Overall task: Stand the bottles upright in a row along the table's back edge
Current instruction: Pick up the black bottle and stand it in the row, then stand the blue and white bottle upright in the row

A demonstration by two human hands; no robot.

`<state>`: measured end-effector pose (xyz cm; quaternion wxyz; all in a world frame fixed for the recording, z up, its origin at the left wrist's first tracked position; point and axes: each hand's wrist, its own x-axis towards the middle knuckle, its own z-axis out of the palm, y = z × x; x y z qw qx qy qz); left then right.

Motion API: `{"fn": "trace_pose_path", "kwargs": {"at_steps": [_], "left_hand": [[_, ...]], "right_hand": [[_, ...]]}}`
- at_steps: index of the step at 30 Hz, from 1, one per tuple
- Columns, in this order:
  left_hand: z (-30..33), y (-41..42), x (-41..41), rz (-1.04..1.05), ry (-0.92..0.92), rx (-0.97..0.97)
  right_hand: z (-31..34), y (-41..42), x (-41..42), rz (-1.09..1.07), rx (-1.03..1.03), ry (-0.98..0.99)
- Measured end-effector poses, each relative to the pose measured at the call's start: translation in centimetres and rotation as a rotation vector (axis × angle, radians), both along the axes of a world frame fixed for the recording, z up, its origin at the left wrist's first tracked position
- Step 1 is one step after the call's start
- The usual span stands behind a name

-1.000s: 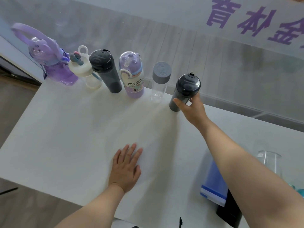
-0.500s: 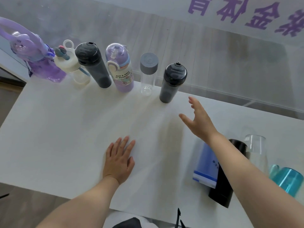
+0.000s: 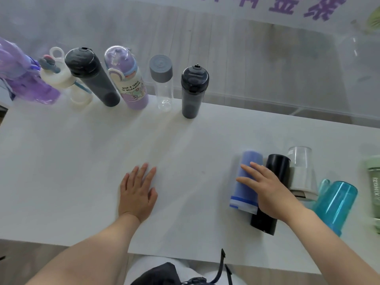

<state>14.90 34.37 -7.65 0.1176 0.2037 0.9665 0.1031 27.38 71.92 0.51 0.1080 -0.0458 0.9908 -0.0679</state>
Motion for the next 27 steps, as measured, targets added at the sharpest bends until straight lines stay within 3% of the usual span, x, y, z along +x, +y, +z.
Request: {"fn": "trace_pose_path", "kwargs": {"at_steps": [7,13,16,21,27], "left_hand": [[0.1,0.1,0.1,0.003,0.003,-0.002],[0.0,0.0,0.1,0.004,0.012,0.006],[0.0,0.1,0.1,0.006,0.007,0.001],[-0.1,0.0,0.1,0.009,-0.003,0.002],[0.1,0.1,0.1,0.010,0.008,0.023]], "right_hand": [[-0.9,-0.1,-0.2,0.177,0.217,-0.069],[-0.7,-1.0,-0.9,0.116,0.127,-0.050],[-0.4,-1.6,-1.1,0.007,0.002,-0.012],[1.5,-3.0,-1.9,-0.355,-0.378,0.045],[3.7,-4.9,-3.0,-0.579,-0.770,0.066]]}}
